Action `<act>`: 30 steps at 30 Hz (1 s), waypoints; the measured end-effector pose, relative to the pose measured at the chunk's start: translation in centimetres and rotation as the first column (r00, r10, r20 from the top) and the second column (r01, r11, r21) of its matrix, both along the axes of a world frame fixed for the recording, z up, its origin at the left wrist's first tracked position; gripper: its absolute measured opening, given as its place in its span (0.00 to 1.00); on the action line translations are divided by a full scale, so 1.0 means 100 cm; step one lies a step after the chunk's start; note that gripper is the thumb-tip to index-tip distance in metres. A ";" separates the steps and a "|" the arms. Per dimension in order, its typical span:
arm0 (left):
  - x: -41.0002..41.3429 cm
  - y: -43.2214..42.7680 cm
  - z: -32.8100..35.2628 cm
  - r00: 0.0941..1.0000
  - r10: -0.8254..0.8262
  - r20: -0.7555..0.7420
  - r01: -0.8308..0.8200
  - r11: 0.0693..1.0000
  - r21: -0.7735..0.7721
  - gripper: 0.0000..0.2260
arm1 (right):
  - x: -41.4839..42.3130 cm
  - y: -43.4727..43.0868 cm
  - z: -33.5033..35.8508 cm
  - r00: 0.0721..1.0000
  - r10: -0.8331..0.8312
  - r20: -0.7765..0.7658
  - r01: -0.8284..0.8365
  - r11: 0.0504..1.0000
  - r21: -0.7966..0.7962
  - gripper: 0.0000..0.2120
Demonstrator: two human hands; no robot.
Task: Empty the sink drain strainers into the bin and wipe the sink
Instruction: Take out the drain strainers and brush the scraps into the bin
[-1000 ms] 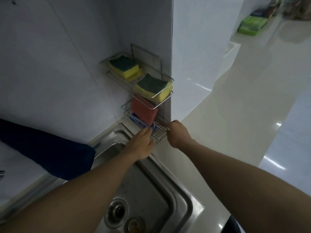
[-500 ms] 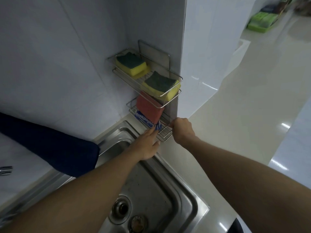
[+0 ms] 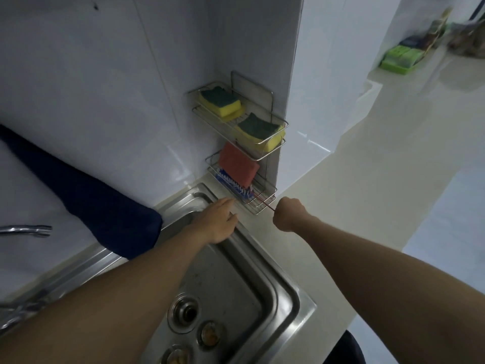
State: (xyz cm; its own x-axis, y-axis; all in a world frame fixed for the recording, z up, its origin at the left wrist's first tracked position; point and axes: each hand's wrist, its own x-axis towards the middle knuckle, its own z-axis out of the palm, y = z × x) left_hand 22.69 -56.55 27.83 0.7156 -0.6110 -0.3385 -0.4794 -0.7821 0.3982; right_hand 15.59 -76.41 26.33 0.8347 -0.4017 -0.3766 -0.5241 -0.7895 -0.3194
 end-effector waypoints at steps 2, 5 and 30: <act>-0.009 0.015 0.003 1.000 0.011 -0.003 -0.011 1.000 0.013 0.26 | -0.010 0.013 0.002 0.999 -0.025 0.030 0.024 0.999 0.029 0.09; -0.024 0.040 0.000 1.000 0.010 -0.003 -0.010 0.999 0.034 0.26 | -0.031 0.039 -0.001 0.997 -0.037 0.071 0.030 0.994 0.101 0.12; -0.140 0.246 -0.214 0.913 0.272 -0.305 -0.168 0.930 0.326 0.25 | -0.104 0.211 -0.169 0.993 0.107 -0.052 -0.076 0.906 0.417 0.12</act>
State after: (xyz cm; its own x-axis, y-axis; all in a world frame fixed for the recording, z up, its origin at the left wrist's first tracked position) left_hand 8.73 -31.92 6.48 0.6301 -0.2909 -0.7200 -0.1581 -0.9558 0.2479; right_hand 5.19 -55.26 9.42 0.8246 -0.1200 -0.5529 -0.4898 -0.6405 -0.5915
